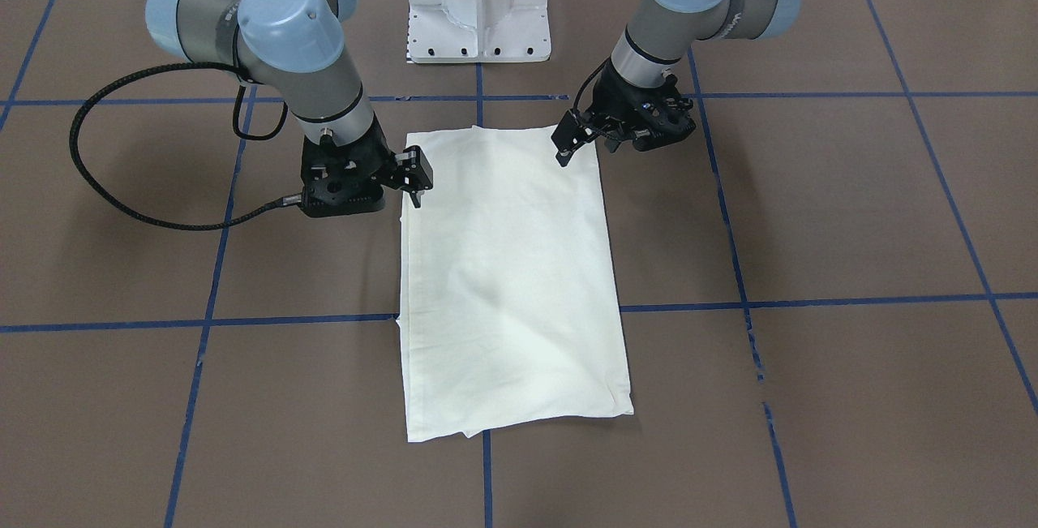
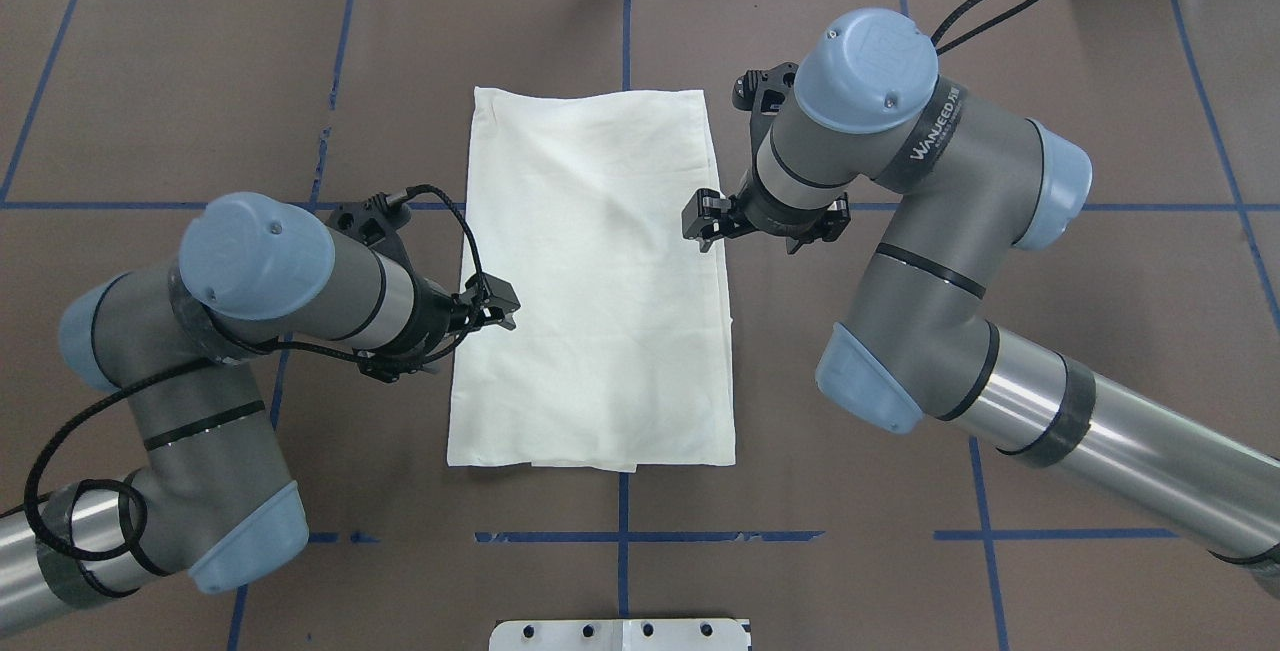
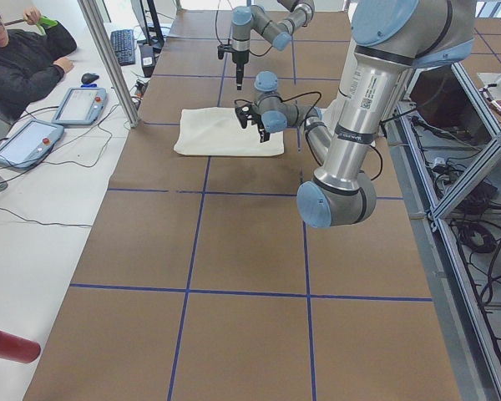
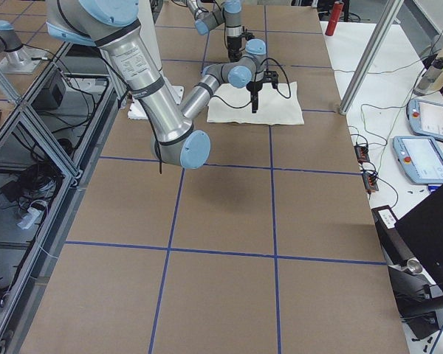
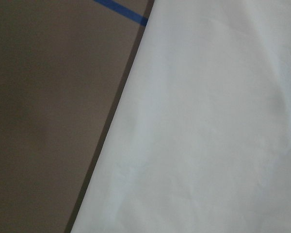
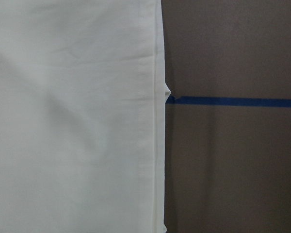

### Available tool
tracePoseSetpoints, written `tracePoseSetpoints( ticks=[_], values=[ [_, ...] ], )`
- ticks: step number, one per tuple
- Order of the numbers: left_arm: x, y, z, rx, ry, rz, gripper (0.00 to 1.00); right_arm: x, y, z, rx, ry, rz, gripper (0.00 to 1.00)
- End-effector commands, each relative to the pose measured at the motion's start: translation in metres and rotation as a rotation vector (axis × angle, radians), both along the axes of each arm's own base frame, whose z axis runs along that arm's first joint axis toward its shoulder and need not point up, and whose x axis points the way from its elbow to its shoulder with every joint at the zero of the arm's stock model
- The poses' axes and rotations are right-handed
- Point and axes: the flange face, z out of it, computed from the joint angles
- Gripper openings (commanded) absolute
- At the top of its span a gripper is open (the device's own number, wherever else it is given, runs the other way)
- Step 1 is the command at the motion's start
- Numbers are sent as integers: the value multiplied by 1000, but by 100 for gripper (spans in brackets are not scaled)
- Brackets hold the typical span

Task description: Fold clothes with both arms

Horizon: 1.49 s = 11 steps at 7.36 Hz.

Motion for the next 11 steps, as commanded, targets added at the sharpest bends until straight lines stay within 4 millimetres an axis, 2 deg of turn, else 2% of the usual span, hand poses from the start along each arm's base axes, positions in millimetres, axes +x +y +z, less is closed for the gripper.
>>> tracePoseSetpoints(
  ticks=[1, 2, 5, 8, 9, 11],
  values=[
    [34, 47, 22, -119, -67, -47, 100, 11, 32, -4, -14, -36, 3, 100],
    [43, 60, 30, -145, -97, -68, 100, 12, 38, -6, -7, -42, -3, 100],
    [43, 65, 42, -173, -128, -80, 97, 10, 40, -5, -6, -38, -4, 100],
    [41, 67, 51, -186, -142, -83, 80, 9, 41, -7, -5, -42, -7, 100],
    [46, 75, 52, -186, -145, -69, 75, 9, 40, -5, -6, -38, -6, 100],
    [50, 80, 48, -185, -138, -59, 72, 9, 40, -4, -7, -37, -6, 100]
  ],
)
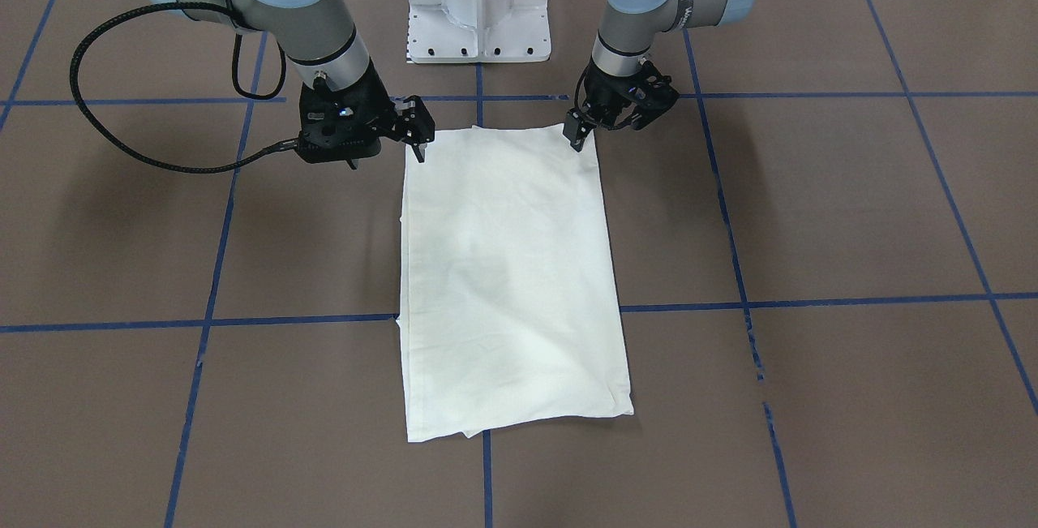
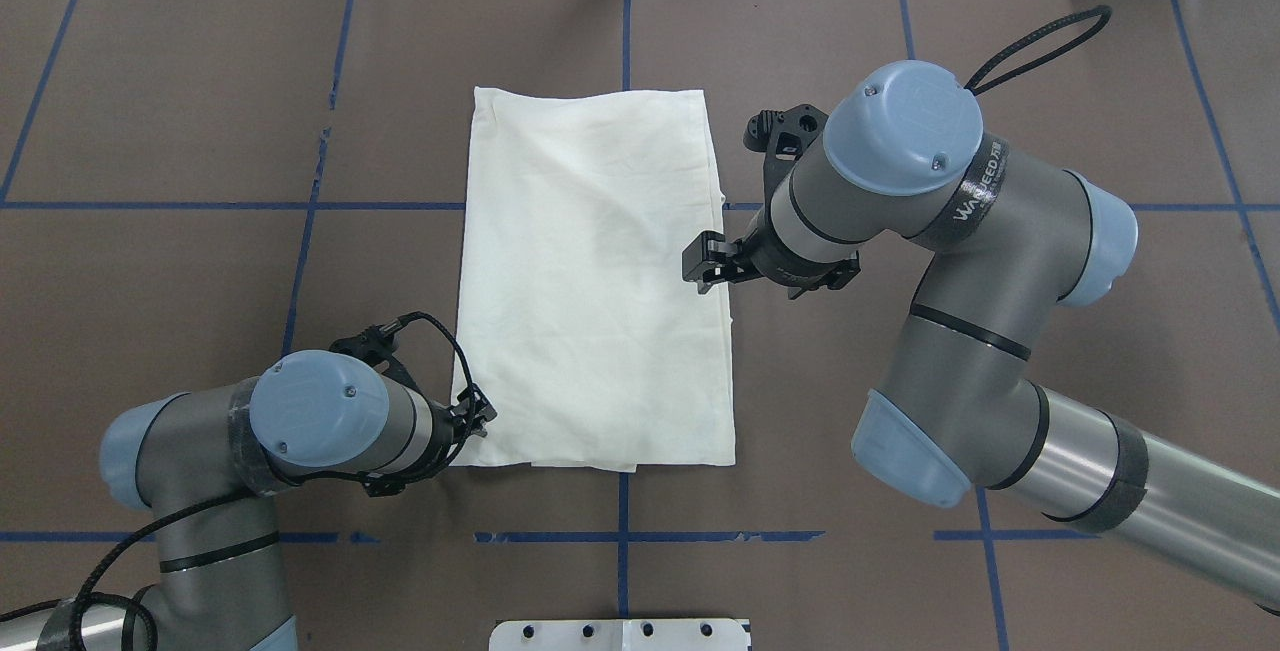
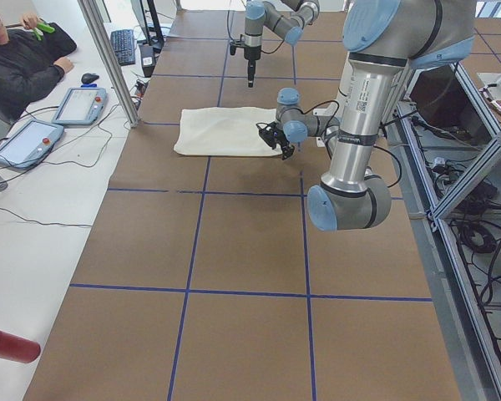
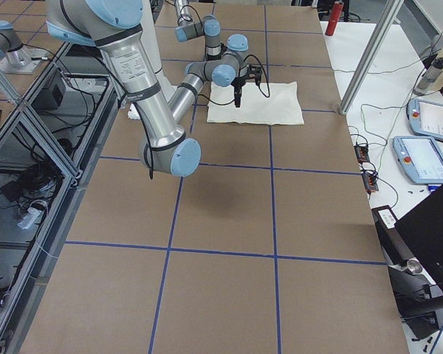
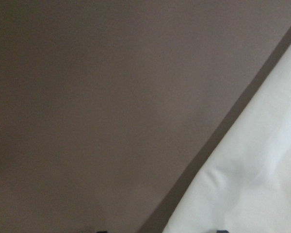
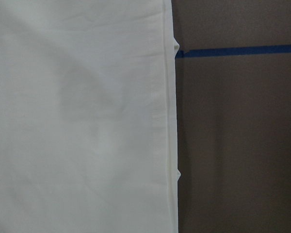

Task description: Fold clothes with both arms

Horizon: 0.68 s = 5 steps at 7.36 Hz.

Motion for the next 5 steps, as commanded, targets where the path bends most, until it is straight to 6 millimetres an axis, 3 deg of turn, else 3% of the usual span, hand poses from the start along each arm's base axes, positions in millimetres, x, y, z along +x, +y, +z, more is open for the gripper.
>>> tracePoseSetpoints(
  ticks=[1, 2, 5],
  values=[
    [4, 7, -2, 1, 4, 13, 70, 1, -1, 1, 0, 1, 2, 100],
    [5, 7, -2, 0, 3, 13, 65, 1, -1, 1, -1, 2, 3, 100],
    [5, 7, -4, 2, 7, 13, 21, 1, -1, 2, -3, 4, 2, 100]
  ],
)
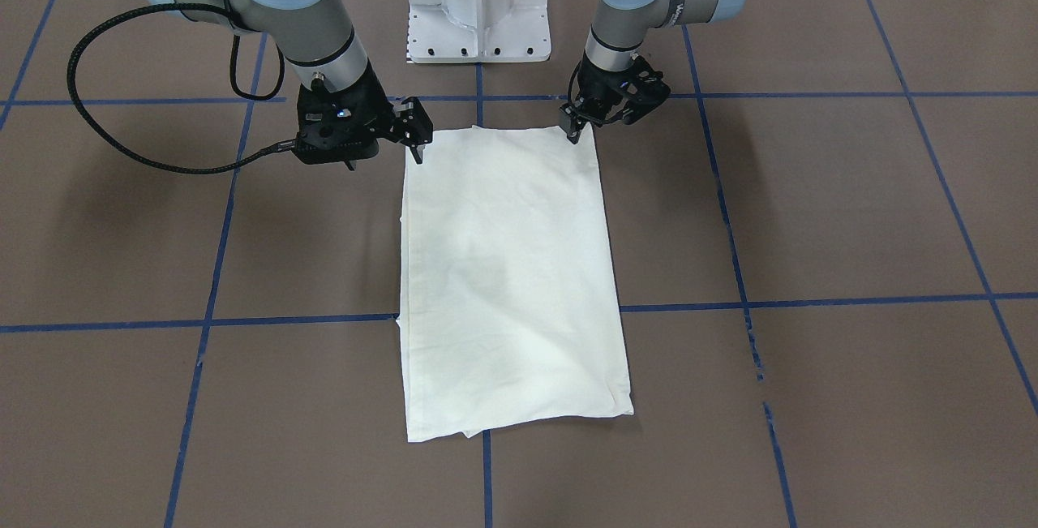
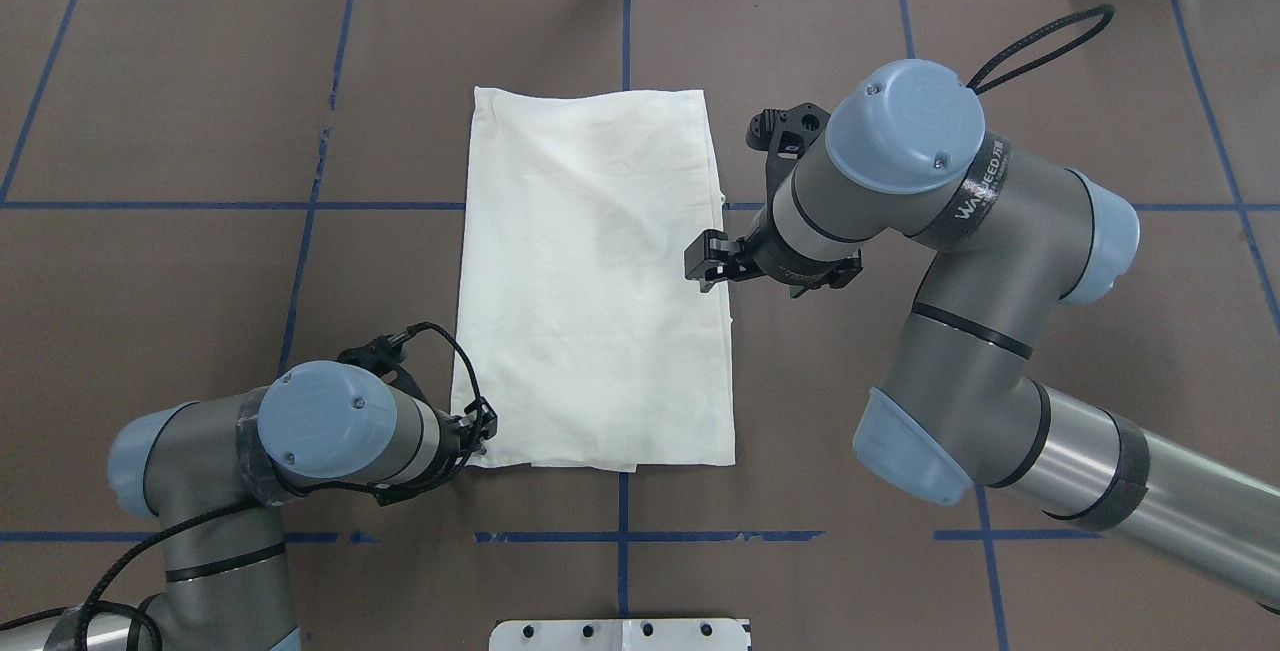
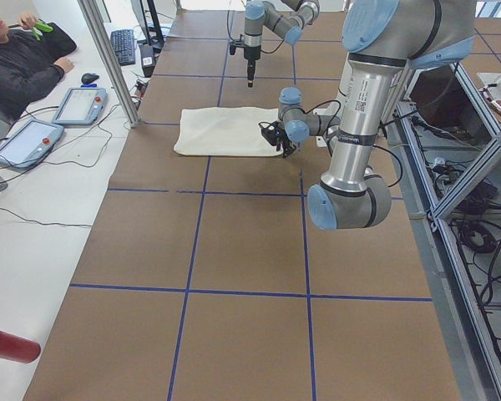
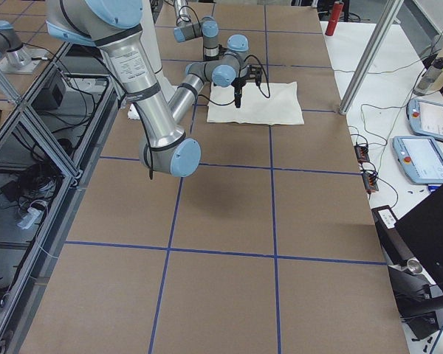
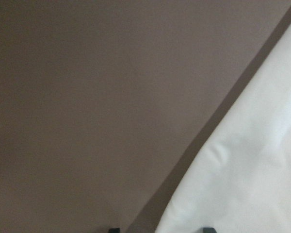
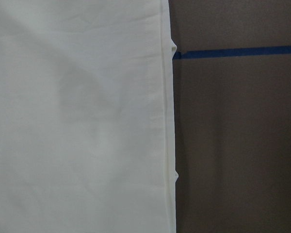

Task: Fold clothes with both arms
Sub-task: 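Move the right gripper to the shirt's near corner beside the left gripper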

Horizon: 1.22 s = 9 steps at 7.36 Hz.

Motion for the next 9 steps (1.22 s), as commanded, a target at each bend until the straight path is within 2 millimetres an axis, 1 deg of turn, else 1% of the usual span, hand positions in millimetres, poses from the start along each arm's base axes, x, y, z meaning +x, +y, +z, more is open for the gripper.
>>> tracePoseSetpoints(
  ticks=[1, 2, 3, 4, 5, 6, 8, 9],
  values=[
    [-1, 1, -4, 3, 9, 4, 11, 0, 1, 2, -2, 3, -1, 100],
    [-2, 1, -6, 4, 14, 6, 0, 0, 1, 1, -1, 2, -1, 100],
    [-12, 5, -15, 11, 36, 8, 0, 1, 0, 3, -3, 5, 0, 100],
    [-27, 6, -35, 27, 81, 5, 0, 1, 0, 3, -2, 3, 0, 100],
    [-34, 8, -45, 34, 101, 5, 0, 0, 2, 6, -7, 7, -1, 100],
    [-34, 10, -43, 35, 100, 9, 0, -3, 16, 12, -62, 7, 21, 100],
    [-33, 12, -49, 39, 112, 12, 0, -35, 69, -1, -141, -9, 62, 100],
    [-33, 12, -50, 39, 113, 13, 0, -58, 98, -1, -230, -22, 110, 100]
  ],
)
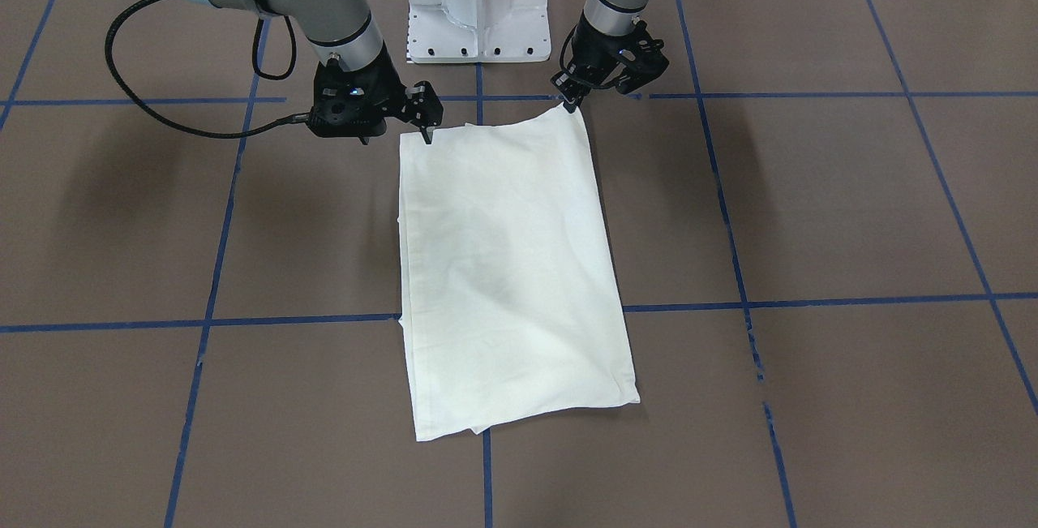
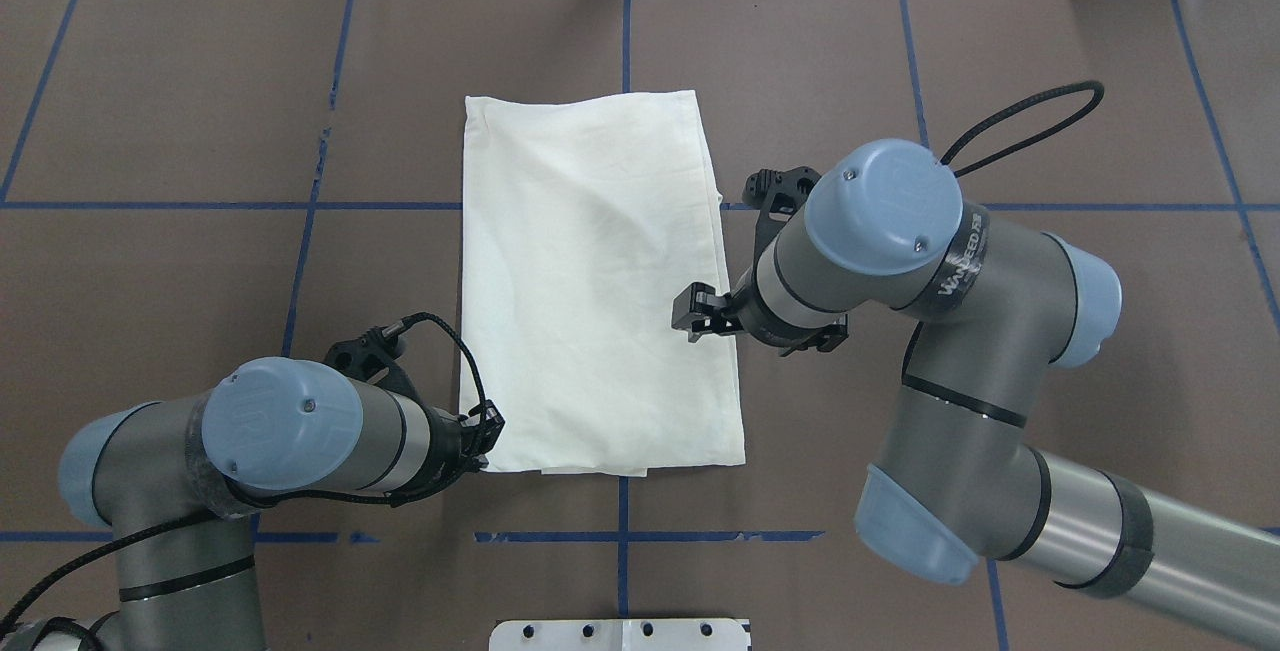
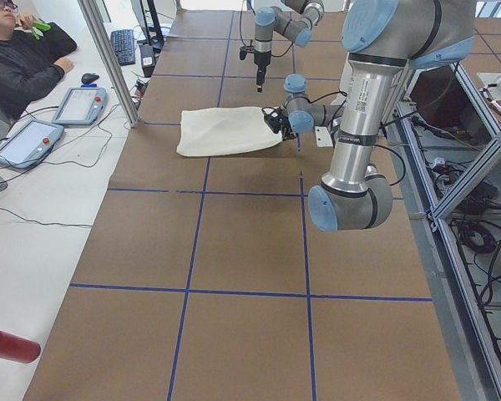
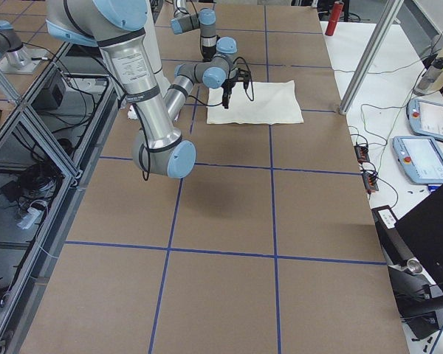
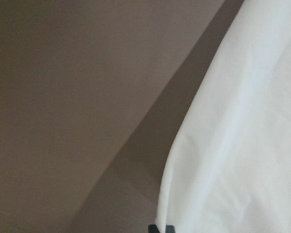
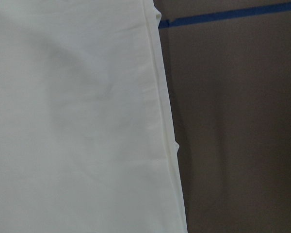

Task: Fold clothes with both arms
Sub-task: 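Move the right gripper to the shirt's near corner beside the left gripper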

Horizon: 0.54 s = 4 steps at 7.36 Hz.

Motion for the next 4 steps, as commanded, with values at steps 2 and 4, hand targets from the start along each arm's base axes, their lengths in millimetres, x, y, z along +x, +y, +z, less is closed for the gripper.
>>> tracePoseSetpoints(
  ticks=[2, 4],
  values=[
    [1, 1, -1, 6, 3, 9, 0, -63, 85, 14, -100, -3, 109, 100],
    [2, 1, -1, 6, 3, 9, 0, -95, 87, 41, -91, 69, 166, 100]
  ],
)
